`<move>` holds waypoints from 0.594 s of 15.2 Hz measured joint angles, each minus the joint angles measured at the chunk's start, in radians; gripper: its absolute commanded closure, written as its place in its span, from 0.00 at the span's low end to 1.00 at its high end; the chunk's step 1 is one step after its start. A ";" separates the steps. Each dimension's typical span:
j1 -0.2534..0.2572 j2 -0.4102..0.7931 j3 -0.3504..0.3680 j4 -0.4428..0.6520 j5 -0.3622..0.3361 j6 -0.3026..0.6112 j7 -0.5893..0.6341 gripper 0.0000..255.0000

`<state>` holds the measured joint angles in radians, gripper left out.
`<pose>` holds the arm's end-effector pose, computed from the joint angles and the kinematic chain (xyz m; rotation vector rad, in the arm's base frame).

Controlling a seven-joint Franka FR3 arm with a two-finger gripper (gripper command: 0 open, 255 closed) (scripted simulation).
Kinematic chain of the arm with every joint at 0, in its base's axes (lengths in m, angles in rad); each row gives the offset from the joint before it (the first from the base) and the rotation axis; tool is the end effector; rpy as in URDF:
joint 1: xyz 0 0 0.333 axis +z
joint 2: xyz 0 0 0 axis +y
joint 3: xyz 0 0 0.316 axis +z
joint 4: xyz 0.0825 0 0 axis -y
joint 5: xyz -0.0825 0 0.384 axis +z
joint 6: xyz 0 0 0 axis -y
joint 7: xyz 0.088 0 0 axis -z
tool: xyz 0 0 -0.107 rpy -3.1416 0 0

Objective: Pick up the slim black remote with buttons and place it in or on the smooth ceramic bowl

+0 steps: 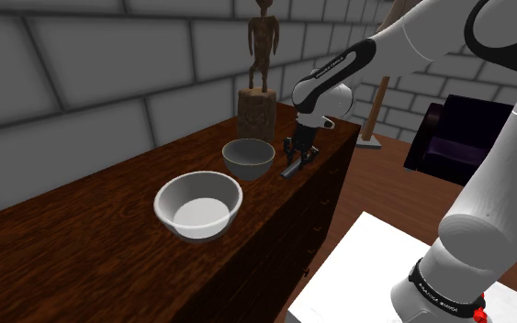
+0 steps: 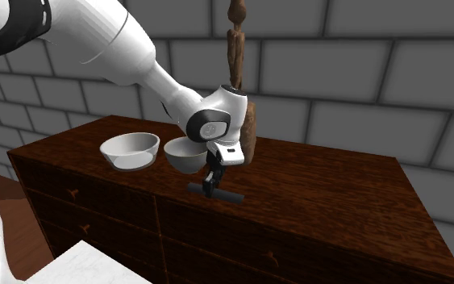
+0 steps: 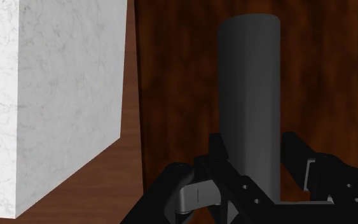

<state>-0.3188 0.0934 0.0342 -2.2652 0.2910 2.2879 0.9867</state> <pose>0.5027 -0.1403 0.3137 -2.1921 1.9838 0.2080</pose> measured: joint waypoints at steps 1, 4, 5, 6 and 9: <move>0.000 0.000 0.000 0.000 0.000 0.001 0.000 1.00; 0.001 0.000 0.000 0.000 0.000 -0.001 0.001 1.00; 0.001 -0.004 0.001 0.002 -0.002 -0.009 0.004 1.00; 0.001 -0.009 0.001 0.005 -0.004 -0.019 0.007 1.00; 0.001 -0.034 0.000 0.018 -0.012 -0.055 0.019 1.00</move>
<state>-0.3174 0.0594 0.0342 -2.2473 0.2794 2.2325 1.0057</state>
